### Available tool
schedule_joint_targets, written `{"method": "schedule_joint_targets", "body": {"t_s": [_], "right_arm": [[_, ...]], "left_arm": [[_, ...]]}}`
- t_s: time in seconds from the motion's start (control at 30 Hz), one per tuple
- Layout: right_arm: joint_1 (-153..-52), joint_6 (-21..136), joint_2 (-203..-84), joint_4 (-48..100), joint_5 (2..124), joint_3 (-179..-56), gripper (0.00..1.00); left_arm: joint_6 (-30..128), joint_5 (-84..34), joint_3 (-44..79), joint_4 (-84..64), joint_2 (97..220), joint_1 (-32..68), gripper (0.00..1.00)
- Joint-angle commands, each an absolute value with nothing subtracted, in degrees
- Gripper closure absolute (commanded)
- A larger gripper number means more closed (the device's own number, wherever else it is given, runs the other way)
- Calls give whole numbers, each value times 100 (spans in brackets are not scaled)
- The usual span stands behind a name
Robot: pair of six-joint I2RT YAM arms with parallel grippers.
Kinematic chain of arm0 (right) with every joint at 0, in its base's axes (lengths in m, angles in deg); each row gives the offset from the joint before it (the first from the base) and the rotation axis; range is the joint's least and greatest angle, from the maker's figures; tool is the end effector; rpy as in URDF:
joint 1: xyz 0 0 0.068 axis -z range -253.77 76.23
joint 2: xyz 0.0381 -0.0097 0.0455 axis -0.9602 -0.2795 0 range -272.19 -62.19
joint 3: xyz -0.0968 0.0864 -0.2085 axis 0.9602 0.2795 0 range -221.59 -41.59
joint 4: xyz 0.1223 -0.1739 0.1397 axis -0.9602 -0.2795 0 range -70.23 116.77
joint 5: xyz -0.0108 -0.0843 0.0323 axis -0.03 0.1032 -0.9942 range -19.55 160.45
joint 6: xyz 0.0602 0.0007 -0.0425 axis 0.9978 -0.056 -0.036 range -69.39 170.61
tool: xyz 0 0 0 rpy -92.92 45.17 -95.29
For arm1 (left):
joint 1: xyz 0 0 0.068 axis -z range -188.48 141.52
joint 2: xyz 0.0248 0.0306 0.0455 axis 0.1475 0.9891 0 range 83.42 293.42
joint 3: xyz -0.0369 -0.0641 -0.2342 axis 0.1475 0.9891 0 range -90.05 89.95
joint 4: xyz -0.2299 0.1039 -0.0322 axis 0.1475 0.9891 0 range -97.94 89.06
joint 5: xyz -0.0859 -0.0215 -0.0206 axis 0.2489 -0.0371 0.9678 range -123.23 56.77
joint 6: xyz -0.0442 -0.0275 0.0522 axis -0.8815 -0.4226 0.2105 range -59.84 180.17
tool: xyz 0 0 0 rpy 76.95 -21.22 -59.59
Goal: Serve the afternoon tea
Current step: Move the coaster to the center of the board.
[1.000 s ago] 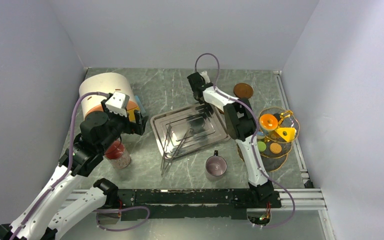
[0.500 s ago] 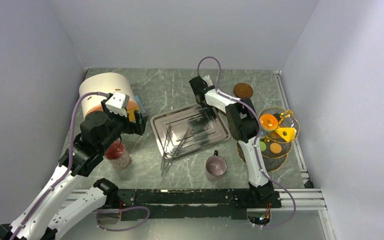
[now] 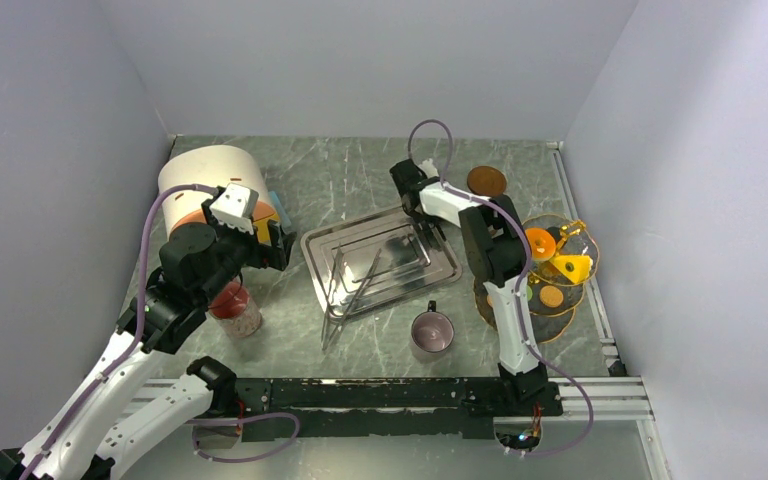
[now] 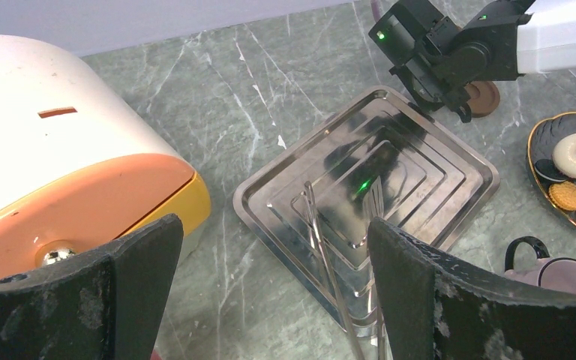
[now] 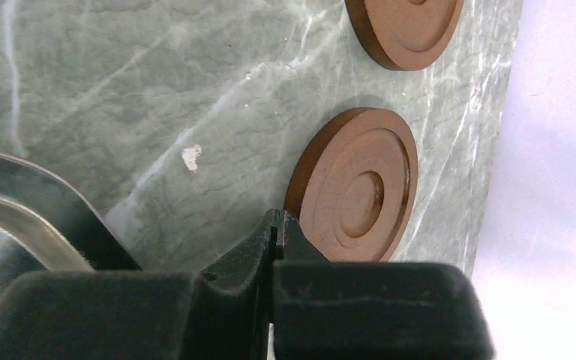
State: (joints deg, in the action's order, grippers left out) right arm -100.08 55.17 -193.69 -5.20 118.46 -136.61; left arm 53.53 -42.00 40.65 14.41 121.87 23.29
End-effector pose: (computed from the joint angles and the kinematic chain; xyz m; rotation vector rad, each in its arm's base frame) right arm 0.4192 0.1562 0.0900 -0.2547 2.4125 -0.9153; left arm 0.1659 -0.0917 0.3368 0.2784 1.7606 -0.3492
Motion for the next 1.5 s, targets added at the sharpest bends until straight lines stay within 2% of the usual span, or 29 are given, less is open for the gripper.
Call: {"method": "schedule_joint_targets", "body": {"t_s": [0.0,0.2,0.37,0.63,1.47], "right_arm": [[-9965,5708,-19264,-763,12183,-13674,100],[-9967,5883,-19239,-898,12133,-13762,100],[-9962,5590,-19128,-332,11859,-13817,100],[-9867,5472,-19671,-478,12115,-14397,100],[-9592,5766,-19022,-315,11998,-13159,100]], "left_arm": [[5428,-4246,4082,1421,12121,2366,3],[5437,-4240,4082,1421,12122,2369,2],[5437,-4221,4082,1421,12122,2368,3],[5444,-4263,4085,1430,12112,2368,3],[5445,-4264,4082,1431,12112,2367,3]]}}
